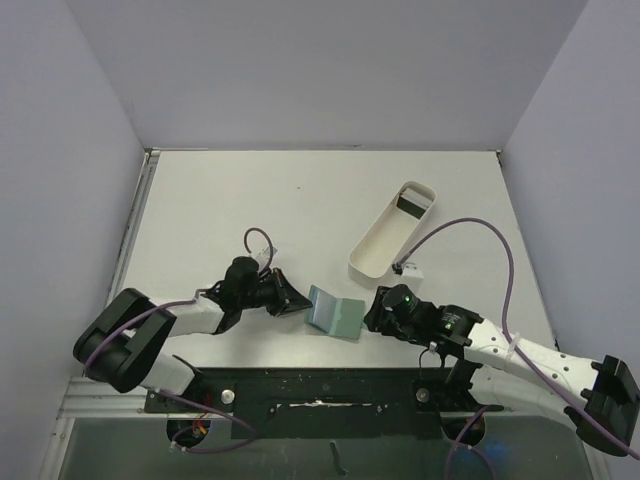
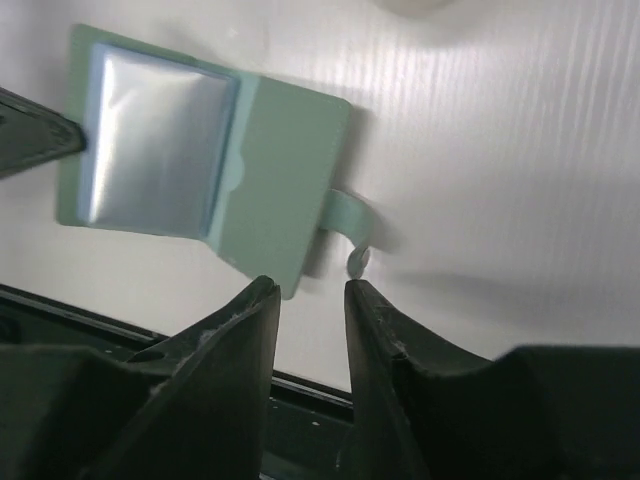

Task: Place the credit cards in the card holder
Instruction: Open the card holder at the center of the board.

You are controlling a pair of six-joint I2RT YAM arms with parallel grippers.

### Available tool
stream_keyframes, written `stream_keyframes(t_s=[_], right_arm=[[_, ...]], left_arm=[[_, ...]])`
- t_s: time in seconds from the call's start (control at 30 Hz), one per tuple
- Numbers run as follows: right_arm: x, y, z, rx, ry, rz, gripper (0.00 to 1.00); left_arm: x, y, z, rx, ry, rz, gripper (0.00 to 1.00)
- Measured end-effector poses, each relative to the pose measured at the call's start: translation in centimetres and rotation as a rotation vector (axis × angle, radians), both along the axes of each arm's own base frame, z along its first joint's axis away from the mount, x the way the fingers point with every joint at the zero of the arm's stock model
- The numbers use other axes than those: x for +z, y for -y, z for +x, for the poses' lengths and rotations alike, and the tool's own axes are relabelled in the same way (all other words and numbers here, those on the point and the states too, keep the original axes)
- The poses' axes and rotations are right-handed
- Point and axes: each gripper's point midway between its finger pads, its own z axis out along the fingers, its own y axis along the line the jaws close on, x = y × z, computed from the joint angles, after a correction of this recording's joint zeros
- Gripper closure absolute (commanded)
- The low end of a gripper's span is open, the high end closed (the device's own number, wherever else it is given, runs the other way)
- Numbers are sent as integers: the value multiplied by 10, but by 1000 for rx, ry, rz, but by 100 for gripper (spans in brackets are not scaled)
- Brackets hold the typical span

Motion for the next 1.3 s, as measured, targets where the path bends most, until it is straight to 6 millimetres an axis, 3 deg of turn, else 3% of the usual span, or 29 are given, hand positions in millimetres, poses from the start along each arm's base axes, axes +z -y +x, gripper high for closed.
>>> stream_keyframes(t_s=[0.17,0.3,0.67,0.83,1.3], right_arm=[[53,-19,14,-4,85,103,54],[69,-32,21,10,122,155,44],[34,-92,35,135,45,157,33],[30,-112,38,185,24,177,30],[11,-131,35,248,-39,165,28]], left_arm=[[20,-5,6,29,77,50,100],[29,-8,9,54,119,75,100],[16,-17,2,85,92,124,100],[12,-19,-1,90,79,130,100],[17,-20,-2,107,83,112,100]])
